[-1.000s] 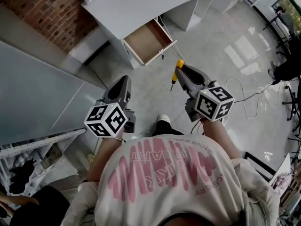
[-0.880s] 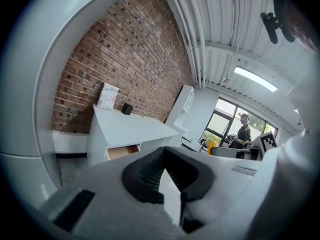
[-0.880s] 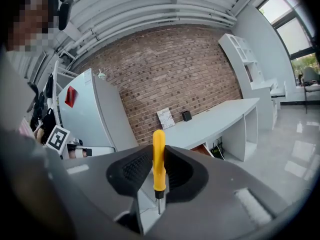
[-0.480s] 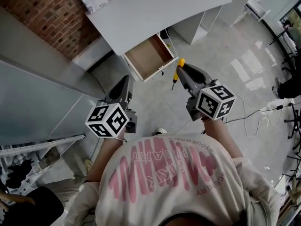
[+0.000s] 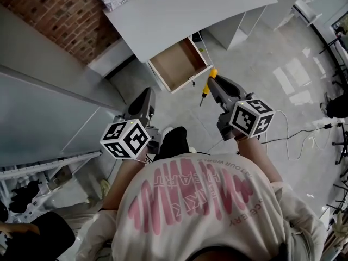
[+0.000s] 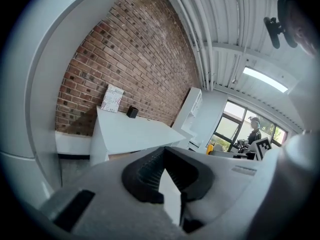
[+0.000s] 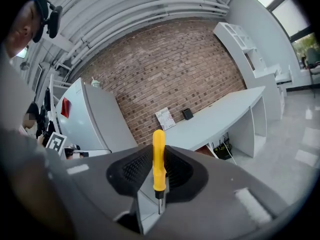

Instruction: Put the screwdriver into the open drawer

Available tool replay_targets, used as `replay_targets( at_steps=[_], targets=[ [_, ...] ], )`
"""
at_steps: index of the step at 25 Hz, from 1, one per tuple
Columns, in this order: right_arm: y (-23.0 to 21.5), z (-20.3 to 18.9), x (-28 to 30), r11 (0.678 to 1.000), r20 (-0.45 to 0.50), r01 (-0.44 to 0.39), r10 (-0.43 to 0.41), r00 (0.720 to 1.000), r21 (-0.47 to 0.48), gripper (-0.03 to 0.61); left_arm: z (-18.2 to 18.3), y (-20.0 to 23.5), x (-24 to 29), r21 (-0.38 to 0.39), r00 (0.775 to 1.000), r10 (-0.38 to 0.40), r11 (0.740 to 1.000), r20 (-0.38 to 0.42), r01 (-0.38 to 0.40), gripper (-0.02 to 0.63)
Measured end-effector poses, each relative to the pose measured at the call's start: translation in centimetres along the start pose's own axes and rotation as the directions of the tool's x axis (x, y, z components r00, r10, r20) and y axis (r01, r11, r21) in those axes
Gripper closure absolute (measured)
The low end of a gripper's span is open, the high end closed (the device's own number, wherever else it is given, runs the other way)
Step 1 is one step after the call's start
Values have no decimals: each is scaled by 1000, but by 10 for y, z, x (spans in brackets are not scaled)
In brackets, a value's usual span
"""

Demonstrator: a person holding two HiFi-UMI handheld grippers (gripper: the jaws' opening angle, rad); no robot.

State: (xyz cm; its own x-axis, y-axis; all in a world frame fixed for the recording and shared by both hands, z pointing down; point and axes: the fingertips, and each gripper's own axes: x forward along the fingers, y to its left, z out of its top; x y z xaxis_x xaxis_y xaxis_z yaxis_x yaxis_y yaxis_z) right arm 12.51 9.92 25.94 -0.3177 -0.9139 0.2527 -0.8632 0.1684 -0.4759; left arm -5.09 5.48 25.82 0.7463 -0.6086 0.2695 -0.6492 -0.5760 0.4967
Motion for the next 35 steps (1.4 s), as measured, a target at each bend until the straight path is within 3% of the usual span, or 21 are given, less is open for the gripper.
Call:
replay_targets(
  at_steps=[7, 19, 26, 32, 35],
  targets=[
    [-13, -7, 45, 999, -64, 38, -36, 997, 19, 491, 6, 39, 42, -25, 999, -15, 1000, -46, 14, 609],
    [-48, 11, 159, 991, -82, 129, -125, 989, 44, 491, 81, 106, 126, 15, 994, -83, 996, -69, 84, 608],
    [-74, 8, 196, 977, -78, 211, -208, 975, 39, 491, 97, 138, 161, 33, 987, -122, 991, -100, 126, 607],
    [-116, -21, 211, 944, -67, 270, -261, 963, 189, 491, 95, 162, 168, 34, 989, -88, 995, -117, 93, 609],
    [-134, -39, 223, 945, -101, 289, -276, 956, 153, 491, 98, 178, 163, -4, 997, -36, 999, -71, 36, 609]
  ],
)
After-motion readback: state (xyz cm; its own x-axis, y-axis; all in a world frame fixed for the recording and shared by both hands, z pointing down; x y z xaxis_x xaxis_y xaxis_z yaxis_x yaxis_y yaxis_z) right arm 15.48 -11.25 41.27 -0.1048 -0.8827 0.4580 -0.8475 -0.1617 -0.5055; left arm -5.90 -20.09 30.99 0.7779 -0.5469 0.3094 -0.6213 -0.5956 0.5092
